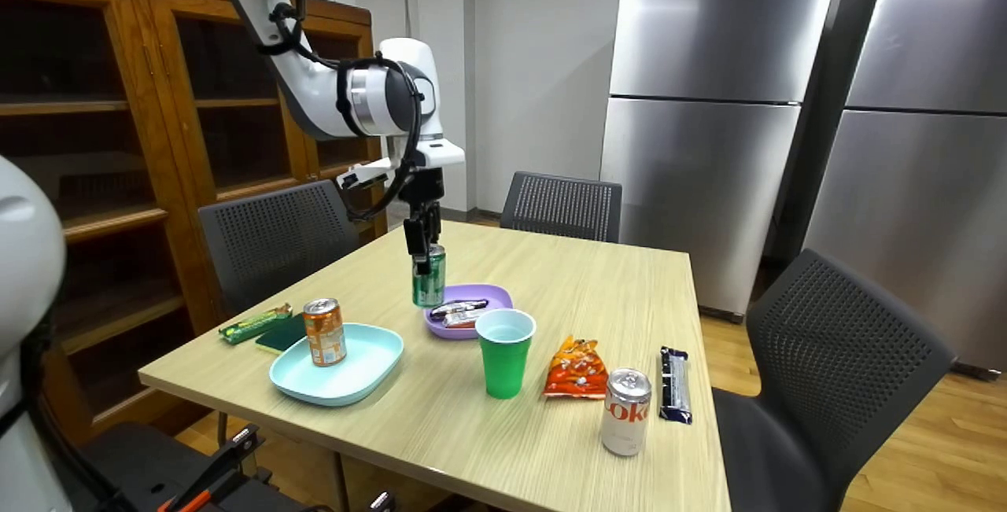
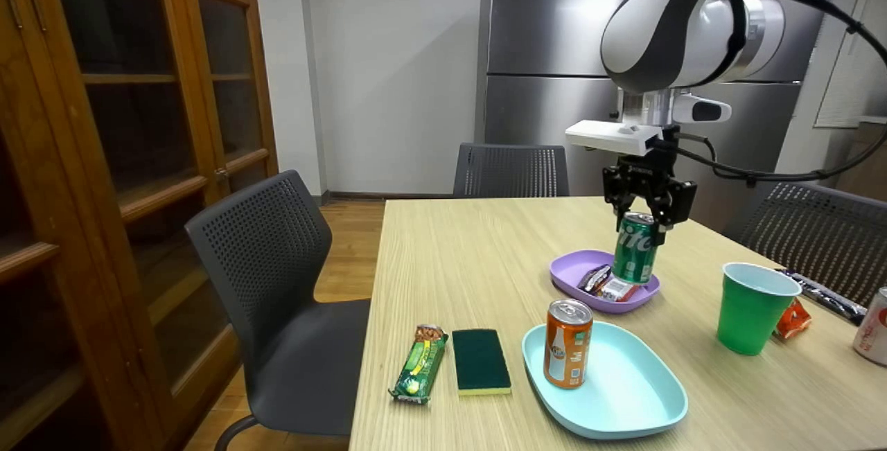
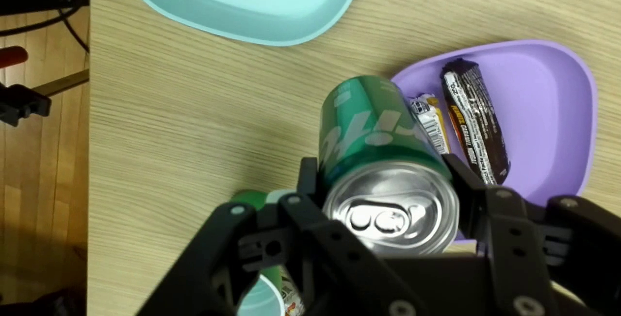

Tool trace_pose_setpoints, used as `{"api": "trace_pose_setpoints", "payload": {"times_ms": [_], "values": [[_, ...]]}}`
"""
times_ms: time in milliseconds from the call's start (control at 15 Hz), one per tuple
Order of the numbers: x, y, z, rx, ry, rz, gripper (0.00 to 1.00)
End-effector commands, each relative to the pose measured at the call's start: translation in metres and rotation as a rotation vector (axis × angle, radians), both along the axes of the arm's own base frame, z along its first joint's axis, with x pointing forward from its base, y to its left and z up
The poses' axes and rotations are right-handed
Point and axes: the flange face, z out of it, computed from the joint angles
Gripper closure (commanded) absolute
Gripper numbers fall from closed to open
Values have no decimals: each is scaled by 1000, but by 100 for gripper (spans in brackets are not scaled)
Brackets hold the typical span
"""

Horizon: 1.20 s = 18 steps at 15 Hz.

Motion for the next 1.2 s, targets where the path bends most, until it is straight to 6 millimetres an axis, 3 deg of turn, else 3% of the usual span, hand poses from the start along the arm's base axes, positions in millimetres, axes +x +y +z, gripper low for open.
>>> {"api": "trace_pose_setpoints", "payload": {"times_ms": [0, 533, 1133], "values": [[-27, 13, 13, -3, -12, 30, 61], [-54, 39, 1, 7, 19, 66, 61], [-63, 52, -27, 15, 35, 46, 61]]}}
